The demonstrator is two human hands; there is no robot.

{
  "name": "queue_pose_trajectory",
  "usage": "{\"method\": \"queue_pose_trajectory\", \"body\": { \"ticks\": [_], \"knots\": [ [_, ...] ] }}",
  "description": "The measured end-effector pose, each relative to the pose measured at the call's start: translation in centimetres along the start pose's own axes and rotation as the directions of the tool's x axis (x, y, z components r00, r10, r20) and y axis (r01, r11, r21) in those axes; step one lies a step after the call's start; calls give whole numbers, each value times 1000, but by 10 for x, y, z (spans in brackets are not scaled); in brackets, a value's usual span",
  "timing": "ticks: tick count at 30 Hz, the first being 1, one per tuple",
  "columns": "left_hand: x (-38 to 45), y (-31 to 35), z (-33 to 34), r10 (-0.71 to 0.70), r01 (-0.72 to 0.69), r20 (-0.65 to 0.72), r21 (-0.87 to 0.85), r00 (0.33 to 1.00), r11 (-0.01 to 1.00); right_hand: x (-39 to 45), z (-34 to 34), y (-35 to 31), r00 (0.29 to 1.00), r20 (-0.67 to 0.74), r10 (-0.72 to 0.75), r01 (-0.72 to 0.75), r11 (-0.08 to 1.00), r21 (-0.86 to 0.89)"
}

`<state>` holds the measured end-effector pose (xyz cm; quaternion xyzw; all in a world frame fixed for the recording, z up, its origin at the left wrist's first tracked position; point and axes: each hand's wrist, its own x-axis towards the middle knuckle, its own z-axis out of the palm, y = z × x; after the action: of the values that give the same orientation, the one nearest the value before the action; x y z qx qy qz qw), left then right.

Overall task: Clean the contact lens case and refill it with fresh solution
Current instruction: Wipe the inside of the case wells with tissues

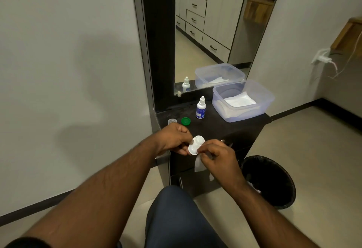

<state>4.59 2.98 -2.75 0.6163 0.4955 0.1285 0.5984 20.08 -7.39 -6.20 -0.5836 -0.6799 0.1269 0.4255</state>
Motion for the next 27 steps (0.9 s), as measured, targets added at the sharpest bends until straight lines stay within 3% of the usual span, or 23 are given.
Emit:
{"method": "queue_pose_trajectory", "body": {
  "ticks": [3,8,12,18,27],
  "knots": [
    [0,-1,0,0,1,7,-7,1000,1000,2,1,-1,999,-29,46,-46,999,-13],
    [-1,-2,0,14,-14,3,3,1000,1000,2,3,-5,996,44,-79,79,997,-3],
    [-2,-1,0,14,-14,0,-5,1000,1000,8,5,-3,998,-17,-54,53,998,-42],
    [-2,-1,0,11,-11,-3,7,1000,1000,0,3,0,989,49,-140,144,987,-77],
    [-1,0,2,17,-17,-15,-1,1000,1000,10,-12,7,983,-180,27,-37,998,-52]
  ]
}}
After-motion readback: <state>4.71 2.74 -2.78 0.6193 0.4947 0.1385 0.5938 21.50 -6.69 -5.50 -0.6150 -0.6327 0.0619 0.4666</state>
